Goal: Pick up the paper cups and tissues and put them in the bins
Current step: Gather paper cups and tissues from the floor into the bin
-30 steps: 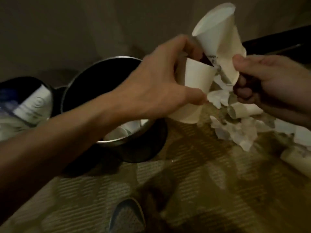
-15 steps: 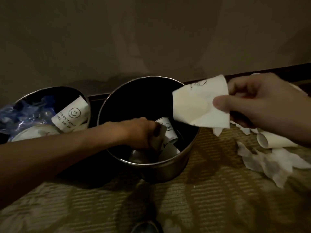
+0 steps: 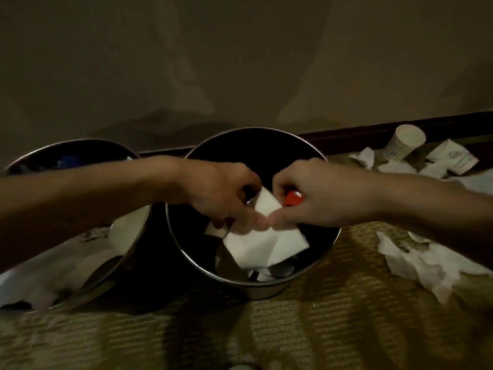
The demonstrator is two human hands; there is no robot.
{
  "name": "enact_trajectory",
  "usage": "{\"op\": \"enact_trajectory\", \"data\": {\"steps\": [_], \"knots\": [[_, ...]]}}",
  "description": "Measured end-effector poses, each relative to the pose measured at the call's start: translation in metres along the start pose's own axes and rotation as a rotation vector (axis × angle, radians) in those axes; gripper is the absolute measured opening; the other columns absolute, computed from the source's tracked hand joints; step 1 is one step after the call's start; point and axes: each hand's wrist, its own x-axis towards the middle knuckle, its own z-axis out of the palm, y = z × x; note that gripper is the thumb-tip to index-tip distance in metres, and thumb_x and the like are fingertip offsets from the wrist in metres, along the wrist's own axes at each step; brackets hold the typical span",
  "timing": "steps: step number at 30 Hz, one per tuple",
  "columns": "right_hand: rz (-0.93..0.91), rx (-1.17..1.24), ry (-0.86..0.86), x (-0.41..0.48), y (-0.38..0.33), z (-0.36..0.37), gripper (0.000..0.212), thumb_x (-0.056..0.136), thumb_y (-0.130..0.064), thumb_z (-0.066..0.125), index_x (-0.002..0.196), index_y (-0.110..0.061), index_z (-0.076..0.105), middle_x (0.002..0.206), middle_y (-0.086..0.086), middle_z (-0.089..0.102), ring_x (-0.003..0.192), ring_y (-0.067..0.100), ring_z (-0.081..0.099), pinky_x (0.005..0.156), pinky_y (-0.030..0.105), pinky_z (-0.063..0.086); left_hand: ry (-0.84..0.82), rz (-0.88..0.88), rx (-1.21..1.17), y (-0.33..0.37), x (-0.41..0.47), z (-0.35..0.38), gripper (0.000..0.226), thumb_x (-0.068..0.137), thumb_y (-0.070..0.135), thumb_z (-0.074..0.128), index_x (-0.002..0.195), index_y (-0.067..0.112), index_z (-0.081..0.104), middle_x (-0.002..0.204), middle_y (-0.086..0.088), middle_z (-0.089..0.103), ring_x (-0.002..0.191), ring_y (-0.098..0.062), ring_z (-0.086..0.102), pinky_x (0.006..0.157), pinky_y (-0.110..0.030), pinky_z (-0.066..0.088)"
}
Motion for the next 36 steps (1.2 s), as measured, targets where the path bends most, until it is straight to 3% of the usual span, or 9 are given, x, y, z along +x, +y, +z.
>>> {"op": "enact_trajectory", "data": {"steps": [5,10,13,16,20,23,27,31,36], "knots": [[0.110,0.047,-0.342,0.020,-0.006,0.022,0.040,0.084,-0.054,0.065,0.112,-0.025,0.064,0.100,-0.009,0.069,0.091,0.009,0.064,0.088,0.034,0.054,-0.038,-0.099,0.244,-0.016,0.013,0.011,0.026,0.084,0.037,0.071,0.104,0.022,0.063,0.089,0.006,0.071,0.084,-0.012,0.068,0.071,-0.024,0.054],[0.145,-0.006,-0.380,0.020,-0.005,0.006,0.076,0.082,-0.058,0.065,0.146,-0.036,0.031,0.131,-0.018,0.046,0.112,0.004,0.048,0.091,0.021,0.040,-0.061,-0.096,0.220,-0.020,0.011,-0.003,0.039,0.084,0.043,0.069,0.116,0.022,0.065,0.092,0.006,0.072,0.085,-0.010,0.070,0.075,-0.024,0.057],[0.146,0.110,-0.264,0.008,0.000,-0.013,0.067,0.084,-0.050,0.067,0.143,-0.033,0.040,0.130,-0.018,0.055,0.113,0.001,0.056,0.091,0.019,0.047,0.031,-0.062,0.247,-0.015,0.013,-0.018,0.022,0.086,0.045,0.067,0.096,0.026,0.071,0.081,0.006,0.073,0.075,-0.006,0.070,0.066,-0.024,0.055],[0.126,0.258,-0.063,-0.009,0.016,-0.043,0.036,0.086,-0.039,0.067,0.121,-0.031,0.061,0.101,-0.016,0.071,0.091,-0.004,0.067,0.072,0.014,0.055,0.232,0.022,0.280,-0.001,0.013,-0.035,0.024,0.079,0.057,0.064,0.073,0.034,0.069,0.062,0.014,0.066,0.055,0.002,0.060,0.056,-0.024,0.042],[0.152,0.388,0.151,-0.036,0.057,-0.079,0.016,0.089,-0.035,0.064,0.103,-0.030,0.066,0.092,-0.011,0.074,0.081,0.006,0.072,0.064,0.019,0.057,0.475,0.183,0.261,0.044,0.020,-0.042,0.029,0.068,0.071,0.054,0.075,0.045,0.064,0.057,0.024,0.061,0.050,0.007,0.056,0.048,-0.023,0.036],[0.207,0.374,0.166,-0.050,0.098,-0.084,0.013,0.089,-0.037,0.062,0.101,-0.033,0.066,0.090,-0.015,0.073,0.078,0.004,0.071,0.055,0.015,0.053,0.551,0.286,0.303,0.089,0.044,-0.034,0.039,0.070,0.071,0.052,0.073,0.034,0.063,0.063,0.032,0.059,0.058,0.013,0.056,0.047,-0.022,0.035],[0.335,0.316,0.020,-0.073,0.172,-0.052,0.014,0.087,-0.043,0.064,0.093,-0.030,0.068,0.084,-0.014,0.072,0.071,0.005,0.070,0.051,0.017,0.051,0.371,0.303,0.332,0.151,0.098,-0.004,0.026,0.083,0.059,0.062,0.079,0.033,0.061,0.068,0.016,0.063,0.064,0.009,0.059,0.045,-0.012,0.036],[0.481,0.297,-0.011,-0.104,0.251,0.007,0.018,0.081,-0.038,0.074,0.088,-0.023,0.068,0.084,-0.002,0.071,0.069,0.009,0.067,0.056,0.020,0.053,0.153,0.256,0.391,0.183,0.167,0.048,0.020,0.088,0.049,0.063,0.094,0.030,0.060,0.089,0.013,0.062,0.076,-0.004,0.059,0.055,-0.019,0.041],[0.655,0.225,0.103,-0.145,0.322,0.075,0.032,0.078,-0.044,0.076,0.102,-0.030,0.060,0.111,-0.005,0.060,0.095,0.007,0.056,0.071,0.018,0.045,-0.001,0.096,0.325,0.174,0.229,0.139,0.049,0.090,0.047,0.061,0.133,0.026,0.049,0.127,-0.001,0.053,0.112,-0.017,0.051,0.087,-0.027,0.042]]}}
